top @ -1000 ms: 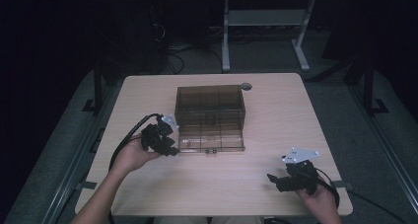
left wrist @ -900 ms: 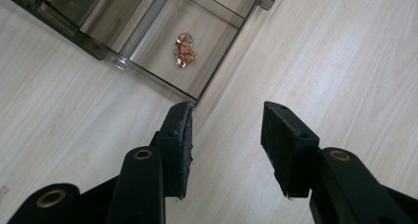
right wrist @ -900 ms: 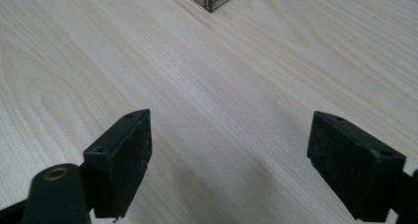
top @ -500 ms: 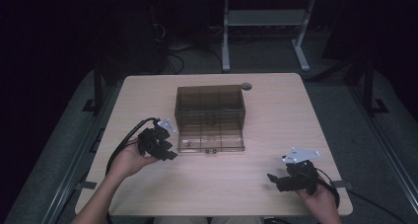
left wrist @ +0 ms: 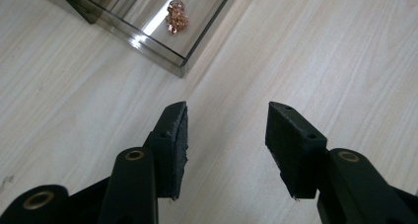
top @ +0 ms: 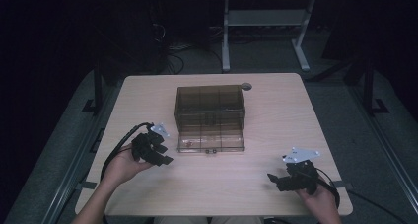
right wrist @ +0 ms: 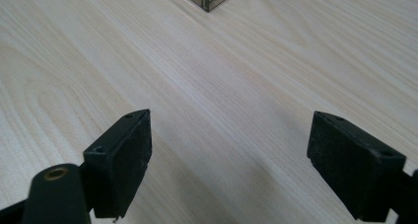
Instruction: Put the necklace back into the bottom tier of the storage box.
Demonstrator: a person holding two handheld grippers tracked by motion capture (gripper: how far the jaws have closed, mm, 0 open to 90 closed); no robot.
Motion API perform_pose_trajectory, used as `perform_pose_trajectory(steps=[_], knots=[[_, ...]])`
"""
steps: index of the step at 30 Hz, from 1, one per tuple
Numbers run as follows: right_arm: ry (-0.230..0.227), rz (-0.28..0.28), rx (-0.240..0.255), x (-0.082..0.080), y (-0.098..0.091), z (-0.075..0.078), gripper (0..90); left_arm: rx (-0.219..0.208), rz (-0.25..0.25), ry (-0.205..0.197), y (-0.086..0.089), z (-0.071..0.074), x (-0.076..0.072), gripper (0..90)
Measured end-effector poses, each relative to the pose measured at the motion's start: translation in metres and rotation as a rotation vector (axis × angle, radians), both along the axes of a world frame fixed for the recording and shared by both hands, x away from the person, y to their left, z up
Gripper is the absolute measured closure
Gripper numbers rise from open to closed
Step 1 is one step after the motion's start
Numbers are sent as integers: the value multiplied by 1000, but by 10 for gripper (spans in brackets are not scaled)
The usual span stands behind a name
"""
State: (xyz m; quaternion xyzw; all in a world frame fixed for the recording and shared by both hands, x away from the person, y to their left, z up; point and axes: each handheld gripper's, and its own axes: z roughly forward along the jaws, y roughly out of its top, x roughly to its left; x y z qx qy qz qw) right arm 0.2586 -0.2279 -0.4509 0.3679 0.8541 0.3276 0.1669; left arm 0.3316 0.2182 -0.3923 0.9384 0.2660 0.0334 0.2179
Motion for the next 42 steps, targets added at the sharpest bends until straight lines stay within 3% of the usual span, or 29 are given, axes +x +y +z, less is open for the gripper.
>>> perform_pose_trajectory(steps=[19, 42], knots=[[2, -4, -2, 0, 0, 0, 165, -11, 29, 4, 12, -9, -15, 432], [-4, -10, -2, 0, -1, 0, 165, -12, 52, -28, 17, -18, -38, 350]])
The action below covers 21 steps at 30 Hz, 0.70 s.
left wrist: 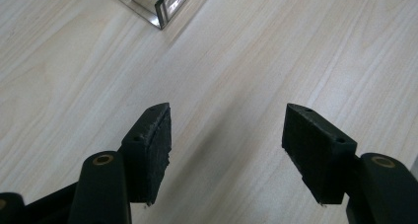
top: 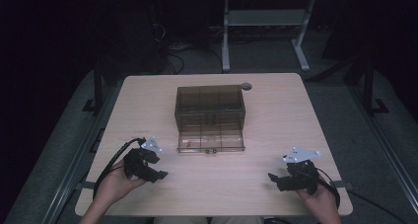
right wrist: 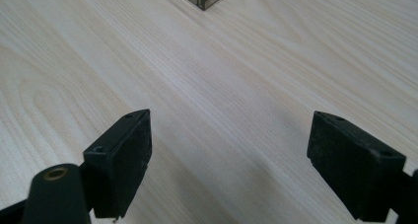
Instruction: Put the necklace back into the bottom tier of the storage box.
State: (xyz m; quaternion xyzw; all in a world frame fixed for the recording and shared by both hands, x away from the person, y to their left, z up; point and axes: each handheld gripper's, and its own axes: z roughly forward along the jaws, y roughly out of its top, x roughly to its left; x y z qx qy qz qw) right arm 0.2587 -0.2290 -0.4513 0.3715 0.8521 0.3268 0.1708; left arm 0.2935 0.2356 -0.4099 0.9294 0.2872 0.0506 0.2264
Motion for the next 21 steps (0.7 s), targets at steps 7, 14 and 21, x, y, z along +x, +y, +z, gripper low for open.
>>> perform_pose_trajectory(steps=[7, 14, 21], knots=[[0, -1, 4, 0, 0, 0, 166, -11, 16, -13, 4, -3, -8, 342], [3, 0, 6, 0, 0, -1, 166, -35, 31, -33, 6, -5, -19, 333], [11, -3, 8, 1, -1, -1, 165, -64, 44, -44, 8, -13, -27, 332]])
